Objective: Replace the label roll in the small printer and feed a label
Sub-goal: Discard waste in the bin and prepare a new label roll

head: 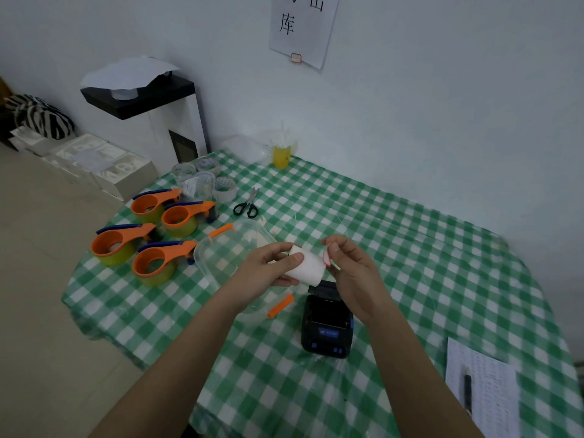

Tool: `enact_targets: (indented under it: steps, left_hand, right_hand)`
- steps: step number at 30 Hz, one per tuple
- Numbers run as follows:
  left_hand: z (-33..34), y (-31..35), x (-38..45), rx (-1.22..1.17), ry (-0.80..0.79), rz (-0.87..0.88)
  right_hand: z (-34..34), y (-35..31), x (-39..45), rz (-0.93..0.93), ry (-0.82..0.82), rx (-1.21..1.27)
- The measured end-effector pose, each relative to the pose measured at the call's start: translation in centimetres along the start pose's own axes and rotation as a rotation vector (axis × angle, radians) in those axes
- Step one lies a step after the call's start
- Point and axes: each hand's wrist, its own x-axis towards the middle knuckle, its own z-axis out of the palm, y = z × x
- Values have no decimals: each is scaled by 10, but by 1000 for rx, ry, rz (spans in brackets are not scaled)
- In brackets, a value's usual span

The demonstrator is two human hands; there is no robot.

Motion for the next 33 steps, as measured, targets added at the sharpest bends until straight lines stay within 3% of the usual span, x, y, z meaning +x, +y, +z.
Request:
enact_targets:
  steps: [4, 8, 10, 16, 20, 23, 25, 29, 33]
  left_hand:
    - [3, -3, 9, 201, 93, 10]
    - [10, 1, 19, 533, 185, 74]
    - [14, 0, 26, 619, 245, 102]
    - [26, -2, 39, 360, 424, -4]
    - [28, -6, 39, 405, 476, 36]
    - [31, -6, 38, 380, 447, 80]
    - [32, -5, 37, 347, 443, 103]
    - [33, -11, 35, 182, 370, 63]
    - [39, -31, 33, 167, 137, -26]
  right_hand:
    - [2, -13, -4, -156, 99, -259]
    - [27, -18, -18, -213, -23, -492]
    - [41, -6, -26, -231, 6, -594]
    - [60, 31, -33, -138, 316, -376]
    - [55, 26, -29, 23, 324, -292]
    - [48, 24, -26, 100, 272, -143]
    - [38, 29, -23, 103, 349, -138]
    - [-3, 44, -19, -72, 477, -409]
    - [-44, 56, -18, -188, 173, -812]
